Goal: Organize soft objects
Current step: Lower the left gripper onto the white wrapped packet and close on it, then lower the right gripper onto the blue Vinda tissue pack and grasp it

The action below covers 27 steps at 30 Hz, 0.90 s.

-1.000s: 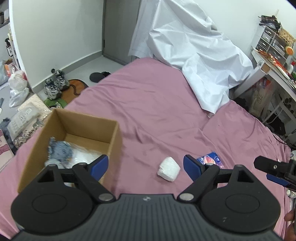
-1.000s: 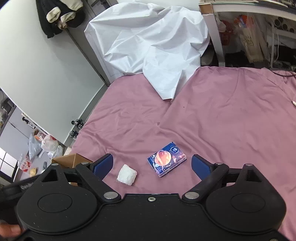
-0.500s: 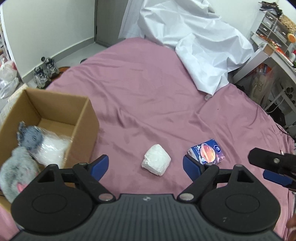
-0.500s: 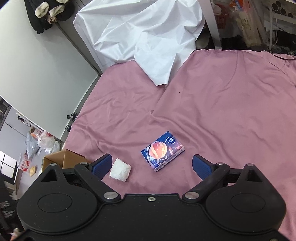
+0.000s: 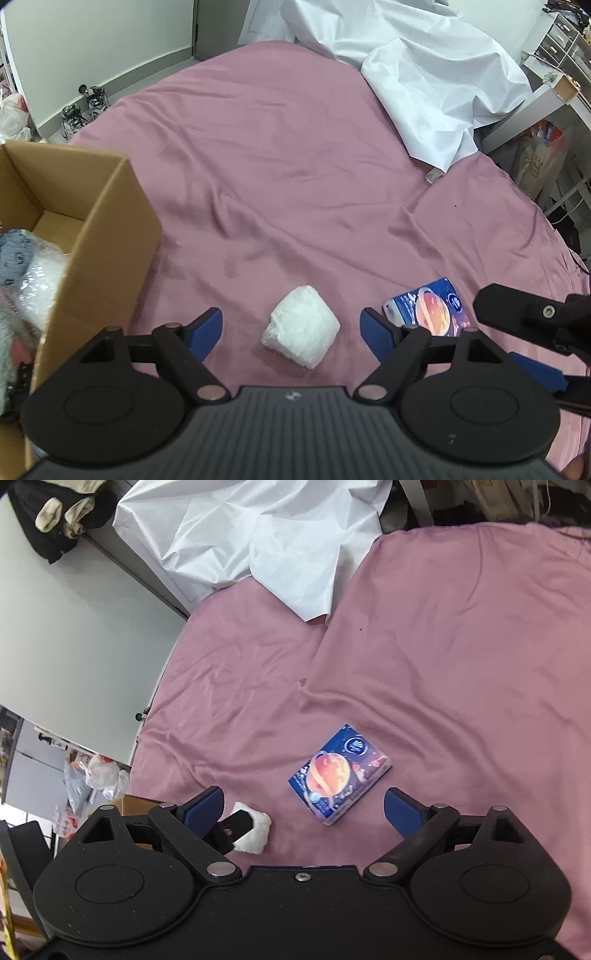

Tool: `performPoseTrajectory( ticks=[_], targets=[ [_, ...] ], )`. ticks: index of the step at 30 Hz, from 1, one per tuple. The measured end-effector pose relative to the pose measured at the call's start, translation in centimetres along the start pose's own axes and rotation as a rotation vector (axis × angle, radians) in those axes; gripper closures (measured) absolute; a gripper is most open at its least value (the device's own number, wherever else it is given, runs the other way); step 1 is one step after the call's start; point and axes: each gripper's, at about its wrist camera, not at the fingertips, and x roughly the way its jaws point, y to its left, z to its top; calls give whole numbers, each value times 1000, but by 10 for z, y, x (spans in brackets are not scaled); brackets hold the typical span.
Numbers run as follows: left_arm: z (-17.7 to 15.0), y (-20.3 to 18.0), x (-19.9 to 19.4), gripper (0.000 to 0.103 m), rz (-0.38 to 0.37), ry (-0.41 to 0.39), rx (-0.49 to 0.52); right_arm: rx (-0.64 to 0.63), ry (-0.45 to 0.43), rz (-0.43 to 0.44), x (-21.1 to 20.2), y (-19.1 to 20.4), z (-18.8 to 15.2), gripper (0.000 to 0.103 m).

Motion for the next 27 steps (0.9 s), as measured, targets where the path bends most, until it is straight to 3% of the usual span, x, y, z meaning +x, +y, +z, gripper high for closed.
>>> performPoseTrajectory(
  ticks=[5,8,16,27],
  targets=[
    [4,0,18,36,0,39,-17,58,0,3,15,-5,2,9],
    [4,2,26,54,-25,68,-34,109,7,-1,24,-12,2,9],
    [12,7,25,55,-38,57,-68,178,13,-44,44,-21,0,10],
    [29,19,23,55,-82,41,-85,150,-17,-98,63,-11,1,20]
  ],
)
